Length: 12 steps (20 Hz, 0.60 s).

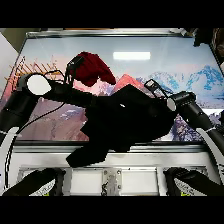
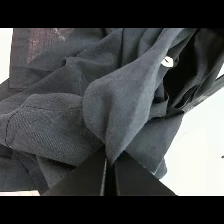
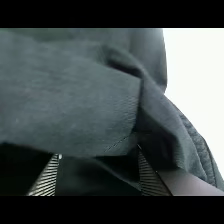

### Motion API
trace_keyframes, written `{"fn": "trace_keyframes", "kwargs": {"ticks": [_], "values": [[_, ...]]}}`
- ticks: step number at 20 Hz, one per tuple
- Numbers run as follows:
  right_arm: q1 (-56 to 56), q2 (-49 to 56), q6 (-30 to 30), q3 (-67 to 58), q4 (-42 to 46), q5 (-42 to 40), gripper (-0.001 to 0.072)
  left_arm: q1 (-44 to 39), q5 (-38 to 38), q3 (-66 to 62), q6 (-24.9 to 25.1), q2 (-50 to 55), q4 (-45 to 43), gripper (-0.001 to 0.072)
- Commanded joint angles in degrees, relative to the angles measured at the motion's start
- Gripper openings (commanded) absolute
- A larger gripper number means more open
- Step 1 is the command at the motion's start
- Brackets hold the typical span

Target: Fold the clothes and pants, and hang the long-sleeved shirts on hangers.

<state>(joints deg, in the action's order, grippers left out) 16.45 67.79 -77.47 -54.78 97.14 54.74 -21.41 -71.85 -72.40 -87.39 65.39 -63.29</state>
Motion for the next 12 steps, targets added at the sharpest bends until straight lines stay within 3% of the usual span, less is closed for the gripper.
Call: {"fn": "trace_keyframes", "kwargs": {"ticks": [1, 6, 8, 11, 12], "values": [[0.1, 0.5, -7.2, -0.1, 2.2, -4.5, 0.0507, 0.1, 0.0, 0.0, 0.0, -0.1, 0.0, 0.0018], [-0.1, 0.5, -7.4, -0.1, 2.4, -7.4, 0.0489, 0.1, -0.1, 0.0, 0.0, -0.1, 0.0, 0.0018], [-0.1, 0.5, -7.4, -0.1, 3.6, -7.4, 0.0186, 0.1, -0.1, 0.0, 0.0, -0.1, 0.0, 0.0018], [-0.1, 0.5, -7.6, -0.1, 3.8, -9.5, 0.0158, 0.1, -0.1, 0.0, 0.0, -0.1, -0.1, 0.0018], [-0.2, 0.5, -8.3, -0.1, 3.8, -9.9, 0.0041, 0.1, -0.2, 0.0, 0.0, -0.1, -0.1, 0.0018]]}}
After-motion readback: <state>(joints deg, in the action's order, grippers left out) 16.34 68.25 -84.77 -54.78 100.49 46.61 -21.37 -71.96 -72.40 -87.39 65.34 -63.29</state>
